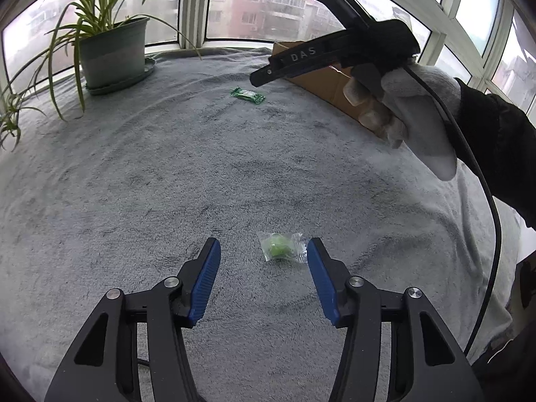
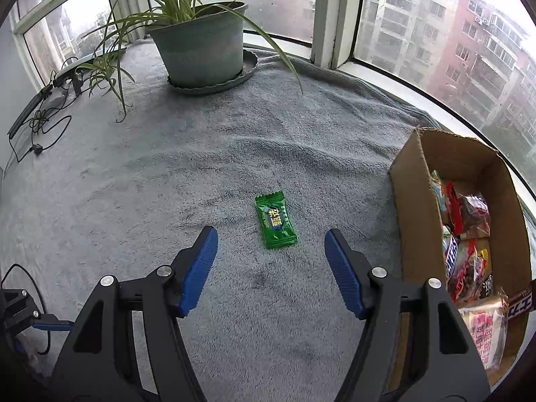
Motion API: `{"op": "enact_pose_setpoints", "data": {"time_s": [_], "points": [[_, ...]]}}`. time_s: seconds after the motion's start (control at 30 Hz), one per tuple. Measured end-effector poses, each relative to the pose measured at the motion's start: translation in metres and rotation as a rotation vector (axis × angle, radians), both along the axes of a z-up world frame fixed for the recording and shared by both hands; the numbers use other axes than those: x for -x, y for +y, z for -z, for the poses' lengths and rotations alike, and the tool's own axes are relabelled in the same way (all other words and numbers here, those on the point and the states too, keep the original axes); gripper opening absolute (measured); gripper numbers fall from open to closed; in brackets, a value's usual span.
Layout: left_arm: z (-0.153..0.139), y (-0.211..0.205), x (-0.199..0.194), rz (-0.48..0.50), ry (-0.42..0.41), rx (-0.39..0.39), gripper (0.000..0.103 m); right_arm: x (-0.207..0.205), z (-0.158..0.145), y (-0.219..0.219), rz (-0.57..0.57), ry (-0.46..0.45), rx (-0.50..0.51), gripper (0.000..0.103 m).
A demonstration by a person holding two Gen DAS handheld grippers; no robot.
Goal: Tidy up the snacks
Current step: 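Move the right tool to the green candy while the left tool approaches the clear packet, then grasp the green candy with the right tool while the left tool grasps the clear packet, then carry the green candy and clear packet over the box with both tools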
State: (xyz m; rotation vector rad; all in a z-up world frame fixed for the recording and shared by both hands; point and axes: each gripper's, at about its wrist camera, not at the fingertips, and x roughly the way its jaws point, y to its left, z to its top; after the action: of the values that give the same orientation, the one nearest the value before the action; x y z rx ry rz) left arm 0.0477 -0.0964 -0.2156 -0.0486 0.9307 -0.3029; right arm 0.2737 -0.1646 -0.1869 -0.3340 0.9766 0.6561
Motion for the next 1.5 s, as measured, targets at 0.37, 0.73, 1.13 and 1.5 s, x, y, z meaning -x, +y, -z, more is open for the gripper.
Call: {"op": "enact_pose_setpoints", "data": {"time_s": [0.37,0.73,1.13,1.5], "points": [[0.012,-0.011,-0.003,0.026,-0.007,-0.016,0.046,-0.018,0.02,0.014,-0.009,0.019,0.046,0.061],[0.017,-0.017,0.002,0.042,-0.027,-0.07,0.033,-0.026,0.031,0.019,-0.027,0.03,0.061,0.051],[0.018,-0.016,0.005,0.047,-0.039,-0.066,0.022,-0.018,0.031,0.022,-0.052,0.029,0.056,0.024],[0.014,-0.007,0.003,0.019,-0.025,-0.025,0.021,-0.014,0.011,0.005,-0.014,0.012,-0.011,0.024]]}}
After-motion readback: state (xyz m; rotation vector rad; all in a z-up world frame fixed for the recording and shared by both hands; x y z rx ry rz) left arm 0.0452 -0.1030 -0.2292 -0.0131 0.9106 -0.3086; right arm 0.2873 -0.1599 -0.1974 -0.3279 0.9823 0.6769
